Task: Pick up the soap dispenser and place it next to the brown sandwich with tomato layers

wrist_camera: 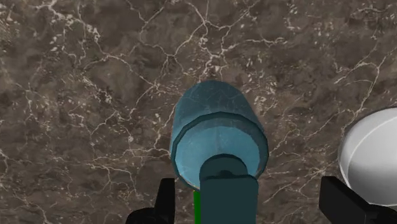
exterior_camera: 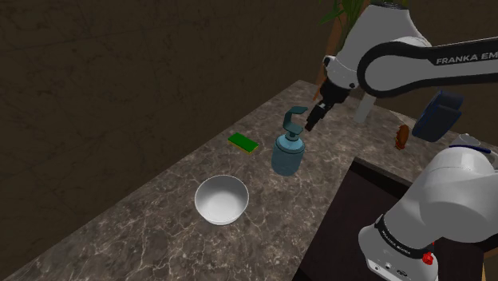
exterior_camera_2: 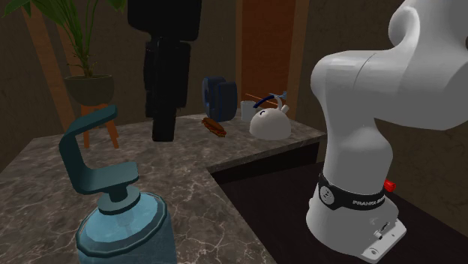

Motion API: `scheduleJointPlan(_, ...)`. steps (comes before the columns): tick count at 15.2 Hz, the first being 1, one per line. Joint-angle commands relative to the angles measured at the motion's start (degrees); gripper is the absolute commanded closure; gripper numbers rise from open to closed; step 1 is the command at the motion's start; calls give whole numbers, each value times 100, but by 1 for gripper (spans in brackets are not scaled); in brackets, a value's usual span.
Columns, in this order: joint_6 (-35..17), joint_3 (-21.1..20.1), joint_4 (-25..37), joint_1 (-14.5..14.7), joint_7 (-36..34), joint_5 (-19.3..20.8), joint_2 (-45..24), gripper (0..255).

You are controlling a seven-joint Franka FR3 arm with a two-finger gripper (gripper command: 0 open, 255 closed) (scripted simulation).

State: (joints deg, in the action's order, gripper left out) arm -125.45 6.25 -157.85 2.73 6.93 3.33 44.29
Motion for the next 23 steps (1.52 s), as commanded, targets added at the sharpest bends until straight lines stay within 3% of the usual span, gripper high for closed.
scheduleJointPlan(1,-928,186,-277,108,321,-2,-201,0)
scheduleJointPlan(9,-1935,296,-521,199,412,-25,-889,0)
scheduleJointPlan(17,-1933,296,-520,199,412,-25,-888,0)
scheduleJointPlan(18,-1933,296,-520,199,412,-25,-888,255)
scheduleJointPlan(23,-1933,297,-522,198,413,-25,-886,255)
